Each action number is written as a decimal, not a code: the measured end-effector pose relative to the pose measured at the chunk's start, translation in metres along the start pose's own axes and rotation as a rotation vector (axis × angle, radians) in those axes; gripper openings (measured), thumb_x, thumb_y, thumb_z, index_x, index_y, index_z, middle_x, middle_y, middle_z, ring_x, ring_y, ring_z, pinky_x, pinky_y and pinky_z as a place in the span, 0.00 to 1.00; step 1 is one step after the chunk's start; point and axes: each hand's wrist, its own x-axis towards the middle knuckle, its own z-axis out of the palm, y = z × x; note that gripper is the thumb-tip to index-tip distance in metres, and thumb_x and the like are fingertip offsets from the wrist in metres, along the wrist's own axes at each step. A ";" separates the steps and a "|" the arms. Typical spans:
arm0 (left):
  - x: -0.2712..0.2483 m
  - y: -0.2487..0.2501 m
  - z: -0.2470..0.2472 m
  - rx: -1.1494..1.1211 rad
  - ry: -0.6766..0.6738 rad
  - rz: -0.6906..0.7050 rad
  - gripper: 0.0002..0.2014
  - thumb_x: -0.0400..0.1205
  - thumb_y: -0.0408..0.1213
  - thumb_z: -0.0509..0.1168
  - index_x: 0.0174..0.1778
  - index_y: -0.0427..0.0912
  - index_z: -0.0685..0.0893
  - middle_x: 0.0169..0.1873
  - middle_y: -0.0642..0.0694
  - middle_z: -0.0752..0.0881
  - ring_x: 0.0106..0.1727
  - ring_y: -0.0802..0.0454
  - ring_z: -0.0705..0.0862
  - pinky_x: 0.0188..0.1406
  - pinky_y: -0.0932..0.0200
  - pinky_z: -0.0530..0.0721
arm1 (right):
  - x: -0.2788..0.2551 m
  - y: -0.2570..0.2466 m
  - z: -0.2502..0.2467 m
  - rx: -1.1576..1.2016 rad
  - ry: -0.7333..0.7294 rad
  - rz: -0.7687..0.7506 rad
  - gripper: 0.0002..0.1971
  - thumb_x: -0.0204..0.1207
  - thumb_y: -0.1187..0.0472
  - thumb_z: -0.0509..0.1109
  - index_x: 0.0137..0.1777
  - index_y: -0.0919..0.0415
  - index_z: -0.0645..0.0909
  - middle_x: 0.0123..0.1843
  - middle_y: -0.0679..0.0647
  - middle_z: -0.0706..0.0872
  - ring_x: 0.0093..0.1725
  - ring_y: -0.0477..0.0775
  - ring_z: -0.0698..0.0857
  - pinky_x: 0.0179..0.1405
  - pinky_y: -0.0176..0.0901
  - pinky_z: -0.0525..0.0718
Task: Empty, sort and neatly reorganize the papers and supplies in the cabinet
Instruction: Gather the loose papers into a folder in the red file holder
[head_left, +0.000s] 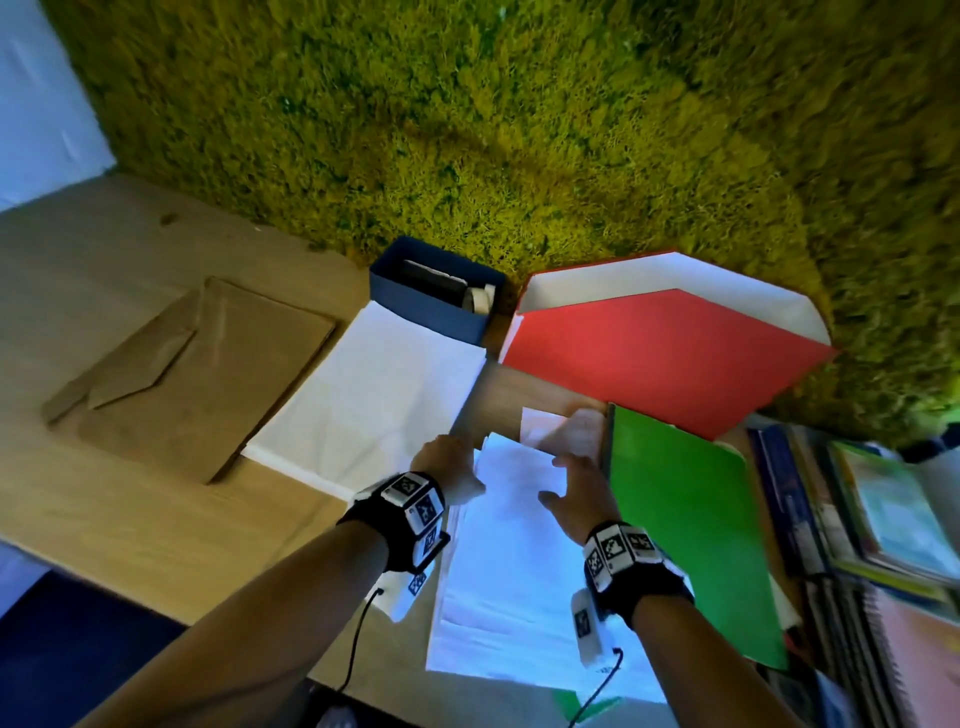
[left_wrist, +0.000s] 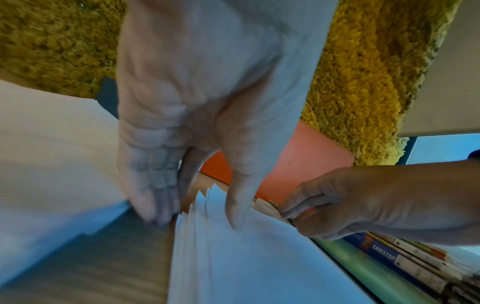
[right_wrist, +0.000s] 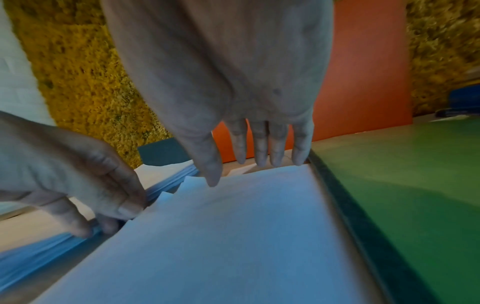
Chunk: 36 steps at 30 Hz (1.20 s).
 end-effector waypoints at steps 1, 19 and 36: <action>0.000 0.003 0.004 0.009 -0.010 -0.021 0.23 0.73 0.46 0.75 0.61 0.41 0.81 0.58 0.39 0.85 0.58 0.39 0.85 0.43 0.54 0.81 | -0.002 0.005 -0.001 -0.008 -0.020 -0.008 0.25 0.75 0.60 0.73 0.71 0.61 0.74 0.70 0.59 0.75 0.71 0.60 0.74 0.70 0.47 0.71; -0.027 0.069 0.000 -0.280 0.354 -0.243 0.09 0.72 0.33 0.75 0.41 0.43 0.81 0.47 0.40 0.86 0.53 0.38 0.84 0.48 0.55 0.80 | -0.010 0.057 -0.022 0.302 -0.011 -0.120 0.38 0.68 0.63 0.79 0.76 0.64 0.66 0.73 0.62 0.73 0.70 0.60 0.76 0.67 0.43 0.71; -0.072 0.206 -0.100 0.139 0.970 0.814 0.06 0.72 0.44 0.76 0.44 0.54 0.92 0.41 0.53 0.91 0.52 0.50 0.86 0.62 0.40 0.72 | -0.004 0.074 -0.166 0.924 0.249 -0.253 0.22 0.67 0.52 0.81 0.45 0.75 0.86 0.44 0.65 0.91 0.42 0.50 0.88 0.40 0.51 0.87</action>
